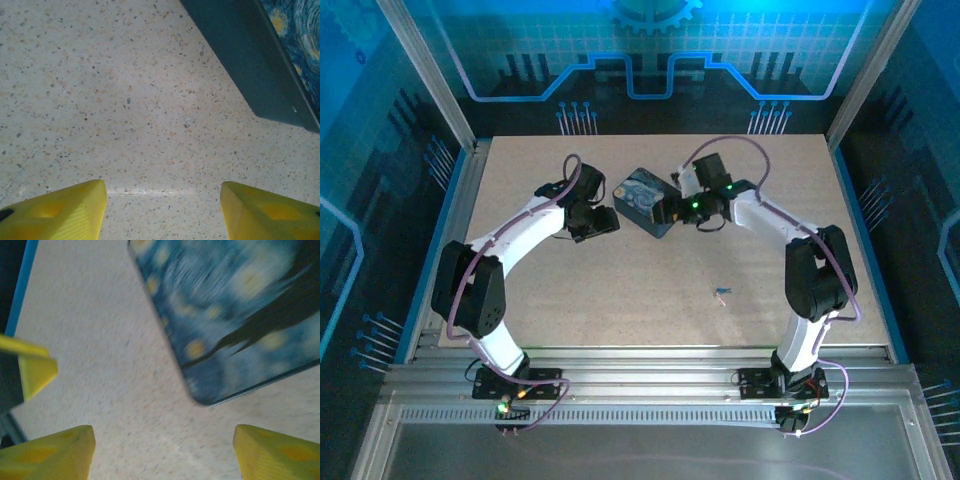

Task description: Unlock the padlock with the key

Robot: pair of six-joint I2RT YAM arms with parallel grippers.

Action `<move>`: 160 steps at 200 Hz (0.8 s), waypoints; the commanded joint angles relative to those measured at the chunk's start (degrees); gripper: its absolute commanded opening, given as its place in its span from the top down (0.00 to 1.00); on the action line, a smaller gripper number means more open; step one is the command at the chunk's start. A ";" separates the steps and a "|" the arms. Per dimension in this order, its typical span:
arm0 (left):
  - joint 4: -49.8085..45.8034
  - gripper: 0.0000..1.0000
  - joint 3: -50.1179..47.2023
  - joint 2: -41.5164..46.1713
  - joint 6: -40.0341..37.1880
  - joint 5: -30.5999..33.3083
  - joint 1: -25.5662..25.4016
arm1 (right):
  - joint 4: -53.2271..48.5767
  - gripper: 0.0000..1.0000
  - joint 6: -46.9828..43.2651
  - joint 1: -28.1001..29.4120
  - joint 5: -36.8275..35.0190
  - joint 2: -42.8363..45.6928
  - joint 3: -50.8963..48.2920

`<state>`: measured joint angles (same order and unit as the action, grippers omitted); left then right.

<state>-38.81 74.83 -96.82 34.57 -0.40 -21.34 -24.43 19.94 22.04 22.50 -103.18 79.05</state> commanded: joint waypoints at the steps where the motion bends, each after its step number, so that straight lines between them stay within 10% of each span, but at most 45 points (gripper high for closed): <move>1: 3.21 0.38 0.06 -1.61 2.25 -3.06 0.33 | -4.02 0.24 -3.75 -3.23 -3.16 -1.63 6.75; 71: 4.11 0.38 7.72 -8.37 4.19 -4.83 0.34 | -8.78 0.30 -5.53 -6.40 -1.89 -18.66 23.29; 160: 2.55 0.38 5.93 -7.29 3.47 -3.82 2.15 | -0.24 0.32 -2.36 -1.22 0.76 -10.53 7.61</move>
<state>-35.31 81.91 -104.97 37.60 -3.57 -20.75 -27.66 15.64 17.96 20.23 -118.45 90.74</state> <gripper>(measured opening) 0.619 0.685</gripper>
